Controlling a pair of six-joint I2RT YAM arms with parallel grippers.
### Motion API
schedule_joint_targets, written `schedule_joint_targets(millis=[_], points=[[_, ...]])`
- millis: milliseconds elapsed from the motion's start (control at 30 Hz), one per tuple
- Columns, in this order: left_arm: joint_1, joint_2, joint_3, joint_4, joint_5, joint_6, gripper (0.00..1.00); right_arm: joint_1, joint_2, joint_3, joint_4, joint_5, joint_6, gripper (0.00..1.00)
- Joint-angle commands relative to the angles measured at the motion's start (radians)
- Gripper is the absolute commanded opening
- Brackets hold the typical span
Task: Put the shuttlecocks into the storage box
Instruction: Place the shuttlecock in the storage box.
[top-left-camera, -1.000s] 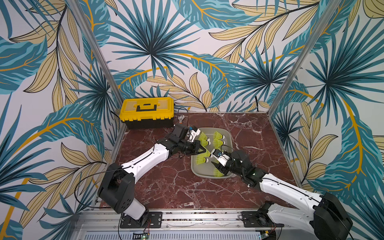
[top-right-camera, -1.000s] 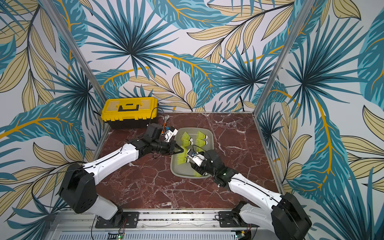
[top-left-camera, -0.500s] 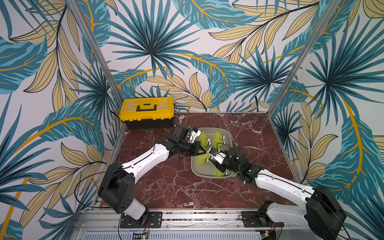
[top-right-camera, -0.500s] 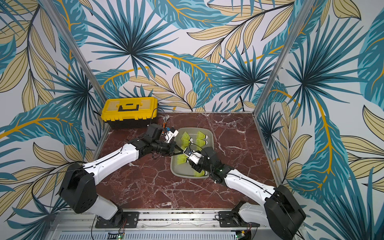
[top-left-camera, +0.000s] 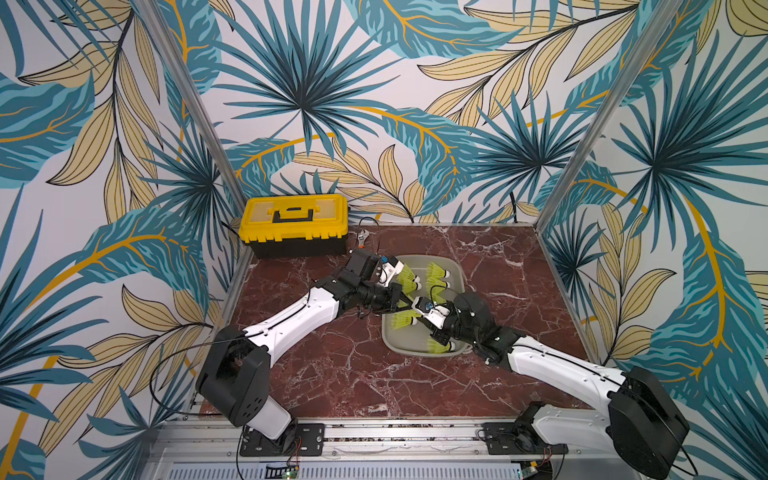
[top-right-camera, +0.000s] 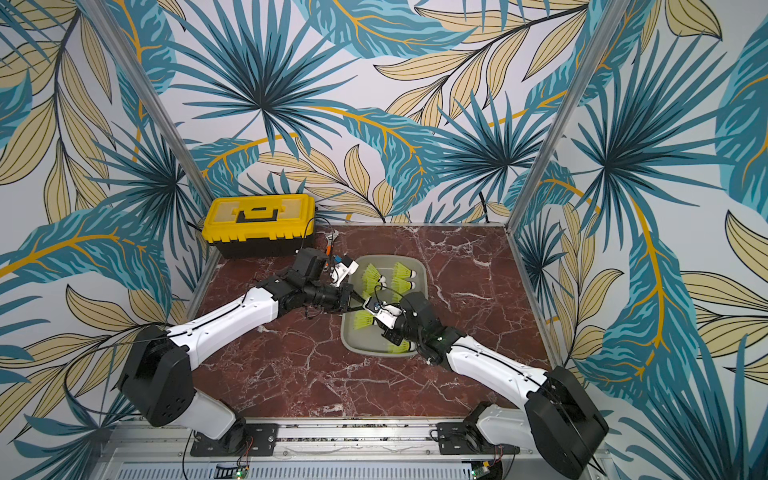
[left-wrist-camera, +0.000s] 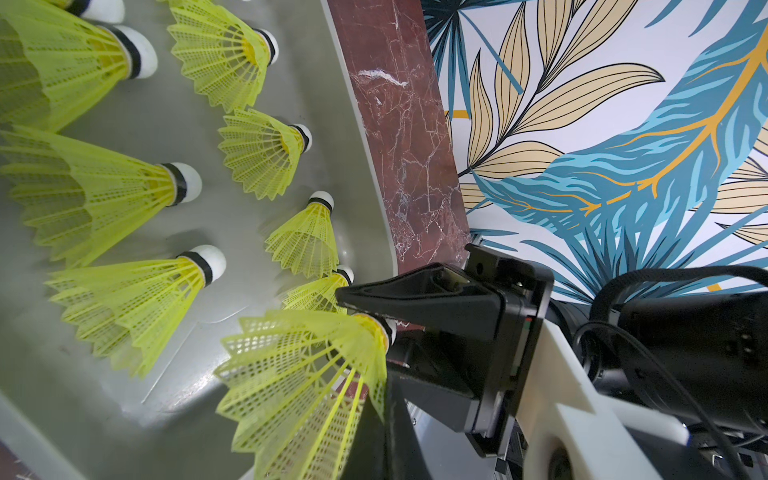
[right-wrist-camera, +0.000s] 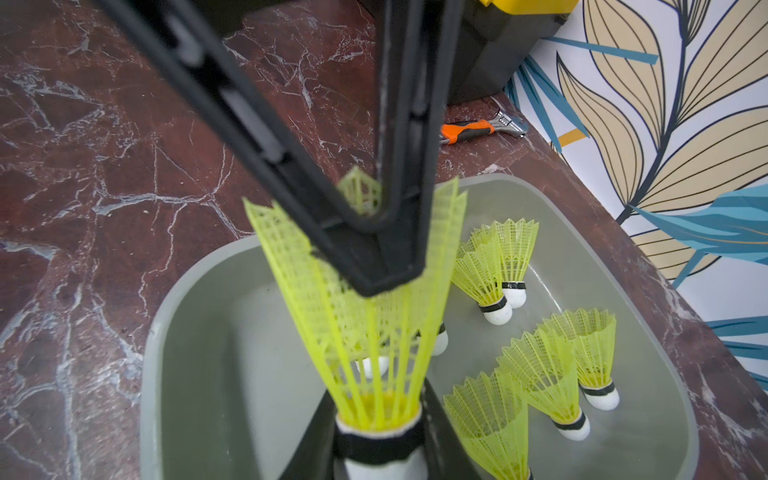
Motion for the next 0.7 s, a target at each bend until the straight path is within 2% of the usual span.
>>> schedule_joint_targets(millis=[0,67,133,367,667], points=[[-0.003,0.0,0.048,-0.028,-0.006,0.037,0.09,0.001,-0.001,0.025,-0.048,-0.024,-0.017,0.19],[-0.002,-0.005,0.052,-0.056,-0.023,0.059,0.2,0.001,-0.008,0.029,-0.078,-0.03,-0.029,0.18],[-0.003,-0.009,0.057,-0.089,-0.034,0.09,0.24,0.0,-0.015,0.032,-0.105,-0.035,-0.038,0.17],[-0.003,-0.004,0.096,-0.212,-0.056,0.199,0.24,0.001,-0.027,0.053,-0.189,-0.079,-0.065,0.18],[-0.009,0.002,0.095,-0.195,0.001,0.204,0.24,0.002,-0.009,0.075,-0.206,-0.097,-0.063,0.18]])
